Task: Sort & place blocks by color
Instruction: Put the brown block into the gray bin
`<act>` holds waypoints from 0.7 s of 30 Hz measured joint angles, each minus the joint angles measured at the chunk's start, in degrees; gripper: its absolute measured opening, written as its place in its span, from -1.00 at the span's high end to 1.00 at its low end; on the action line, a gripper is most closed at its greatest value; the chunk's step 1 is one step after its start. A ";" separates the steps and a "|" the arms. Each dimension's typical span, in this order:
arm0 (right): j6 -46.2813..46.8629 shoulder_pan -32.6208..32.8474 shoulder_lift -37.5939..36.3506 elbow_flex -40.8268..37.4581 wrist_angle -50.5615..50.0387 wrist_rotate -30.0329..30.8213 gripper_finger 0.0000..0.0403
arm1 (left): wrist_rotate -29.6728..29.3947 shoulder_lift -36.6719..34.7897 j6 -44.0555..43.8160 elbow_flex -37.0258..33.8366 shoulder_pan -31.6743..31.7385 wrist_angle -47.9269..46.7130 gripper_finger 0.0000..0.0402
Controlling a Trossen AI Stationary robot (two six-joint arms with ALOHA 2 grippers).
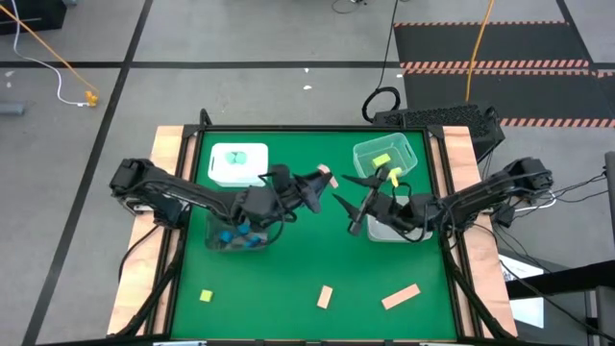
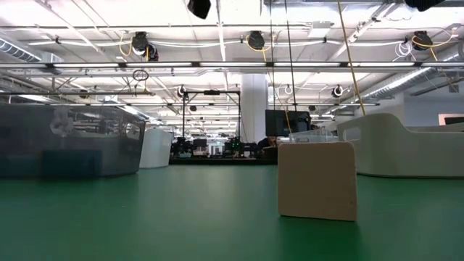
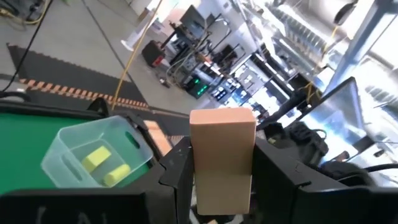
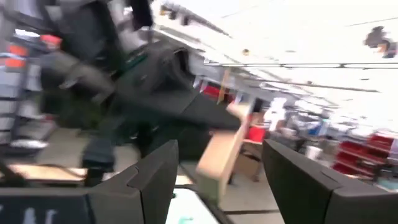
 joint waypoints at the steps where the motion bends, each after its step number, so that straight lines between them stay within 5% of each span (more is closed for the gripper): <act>1: -0.67 -0.02 0.59 0.00 1.22 0.32 -0.12 | 0.00 0.08 -0.46 -0.01 0.03 -0.09 0.36; 14: 3.65 -2.02 3.95 0.00 2.62 1.81 0.08 | 1.61 3.10 -0.75 0.04 0.59 5.63 0.36; 21: 3.37 -2.01 3.95 0.00 2.58 1.79 0.39 | 1.54 3.10 -0.90 0.01 0.59 5.70 0.36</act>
